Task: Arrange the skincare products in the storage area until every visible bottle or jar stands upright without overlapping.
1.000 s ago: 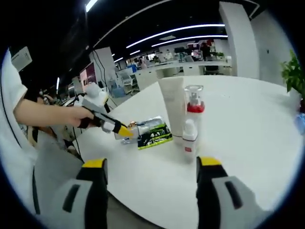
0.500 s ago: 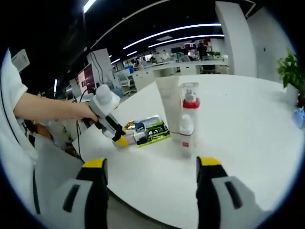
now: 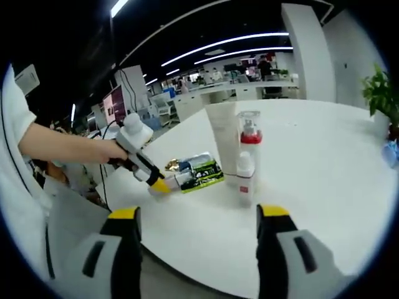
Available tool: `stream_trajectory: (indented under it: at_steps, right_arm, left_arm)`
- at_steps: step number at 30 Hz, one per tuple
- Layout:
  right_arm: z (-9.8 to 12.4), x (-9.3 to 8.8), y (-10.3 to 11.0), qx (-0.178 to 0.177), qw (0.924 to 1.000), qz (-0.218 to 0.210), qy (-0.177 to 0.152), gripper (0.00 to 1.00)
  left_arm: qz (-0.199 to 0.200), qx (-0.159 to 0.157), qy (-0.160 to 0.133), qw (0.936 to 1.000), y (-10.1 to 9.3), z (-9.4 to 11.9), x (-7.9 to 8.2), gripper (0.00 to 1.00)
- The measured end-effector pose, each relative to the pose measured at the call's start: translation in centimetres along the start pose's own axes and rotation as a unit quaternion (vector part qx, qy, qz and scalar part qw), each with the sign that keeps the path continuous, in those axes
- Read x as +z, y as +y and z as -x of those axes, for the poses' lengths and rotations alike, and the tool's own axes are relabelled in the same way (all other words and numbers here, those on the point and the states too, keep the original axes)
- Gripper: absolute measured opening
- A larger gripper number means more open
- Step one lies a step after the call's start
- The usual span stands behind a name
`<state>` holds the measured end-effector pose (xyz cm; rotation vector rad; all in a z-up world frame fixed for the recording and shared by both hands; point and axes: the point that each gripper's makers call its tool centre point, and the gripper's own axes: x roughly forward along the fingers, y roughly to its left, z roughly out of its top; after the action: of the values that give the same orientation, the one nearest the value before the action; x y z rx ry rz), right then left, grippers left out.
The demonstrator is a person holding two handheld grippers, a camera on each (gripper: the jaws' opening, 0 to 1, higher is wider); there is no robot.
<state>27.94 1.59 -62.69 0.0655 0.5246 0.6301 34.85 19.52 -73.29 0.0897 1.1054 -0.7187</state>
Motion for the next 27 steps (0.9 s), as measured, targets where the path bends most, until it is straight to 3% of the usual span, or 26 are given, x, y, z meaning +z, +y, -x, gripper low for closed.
stream_trajectory:
  at_steps: [5, 11, 17, 21, 24, 27]
  right_arm:
    - [-0.1, 0.2, 0.7, 0.012, 0.9999, 0.002, 0.000, 0.75]
    - [-0.3, 0.6, 1.7, 0.034, 0.9994, 0.000, -0.004, 0.72]
    - [-0.3, 1.7, 2.7, 0.062, 0.9979, -0.009, -0.018, 0.70]
    - [-0.3, 3.3, 3.6, 0.095, 0.9946, -0.020, -0.038, 0.67]
    - [-0.3, 5.1, 4.4, 0.127, 0.9892, -0.034, -0.065, 0.65]
    - [-0.1, 7.5, 5.1, 0.164, 0.9802, -0.056, -0.095, 0.63]
  left_arm:
    - [0.070, -0.052, -0.064, 0.9942, -2.2, 1.4, 0.6, 0.16]
    - [0.127, -0.113, -0.150, 0.9740, -4.9, 3.8, 2.3, 0.17]
    - [0.124, -0.150, -0.211, 0.9579, -7.1, 6.2, 3.6, 0.17]
    - [0.115, -0.190, -0.259, 0.9398, -9.1, 8.4, 5.0, 0.17]
    - [0.103, -0.233, -0.289, 0.9227, -11.1, 10.3, 6.1, 0.17]
    - [0.089, -0.247, -0.301, 0.9166, -12.2, 11.2, 6.5, 0.17]
